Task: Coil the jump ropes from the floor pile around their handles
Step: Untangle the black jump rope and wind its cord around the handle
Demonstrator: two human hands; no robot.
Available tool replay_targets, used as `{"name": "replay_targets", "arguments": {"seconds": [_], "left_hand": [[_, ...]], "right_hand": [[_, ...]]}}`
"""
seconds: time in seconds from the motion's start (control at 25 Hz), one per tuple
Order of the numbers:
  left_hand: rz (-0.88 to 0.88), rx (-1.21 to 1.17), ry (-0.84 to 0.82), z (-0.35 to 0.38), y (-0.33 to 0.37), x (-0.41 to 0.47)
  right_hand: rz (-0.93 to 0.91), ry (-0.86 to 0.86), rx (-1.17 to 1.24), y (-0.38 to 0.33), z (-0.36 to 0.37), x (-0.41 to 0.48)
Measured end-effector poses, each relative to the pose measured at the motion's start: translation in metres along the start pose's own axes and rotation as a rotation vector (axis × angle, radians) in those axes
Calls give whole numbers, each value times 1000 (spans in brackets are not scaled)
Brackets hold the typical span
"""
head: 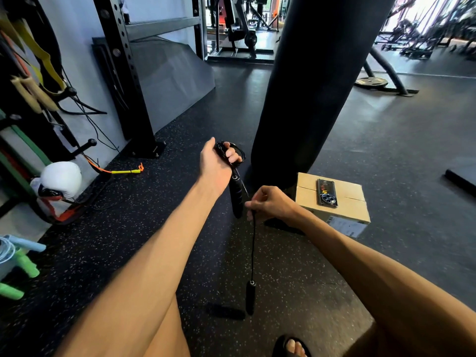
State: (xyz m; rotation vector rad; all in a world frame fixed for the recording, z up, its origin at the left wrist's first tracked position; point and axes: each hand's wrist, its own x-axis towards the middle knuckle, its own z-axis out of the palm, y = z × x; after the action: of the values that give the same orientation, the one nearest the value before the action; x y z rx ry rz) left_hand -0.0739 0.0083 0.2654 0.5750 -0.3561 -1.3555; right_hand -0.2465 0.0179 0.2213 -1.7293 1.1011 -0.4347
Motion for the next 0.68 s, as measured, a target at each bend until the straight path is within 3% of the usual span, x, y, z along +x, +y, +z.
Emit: {"name": "replay_targets", "arguments": {"seconds": [0.12, 0.32, 0.48, 0.68], "left_hand": [[115, 159, 87, -1, -7, 5], [403, 855, 125, -12, -25, 8], [514, 1168, 151, -17, -27, 7], [509, 1702, 92, -25, -20, 1]], "right_hand": [[41, -56, -41, -1, -3, -2], [61, -58, -230, -3, -5, -1], [95, -183, -334, 4, -13, -1], [-120, 1, -338, -7, -26, 1]]}}
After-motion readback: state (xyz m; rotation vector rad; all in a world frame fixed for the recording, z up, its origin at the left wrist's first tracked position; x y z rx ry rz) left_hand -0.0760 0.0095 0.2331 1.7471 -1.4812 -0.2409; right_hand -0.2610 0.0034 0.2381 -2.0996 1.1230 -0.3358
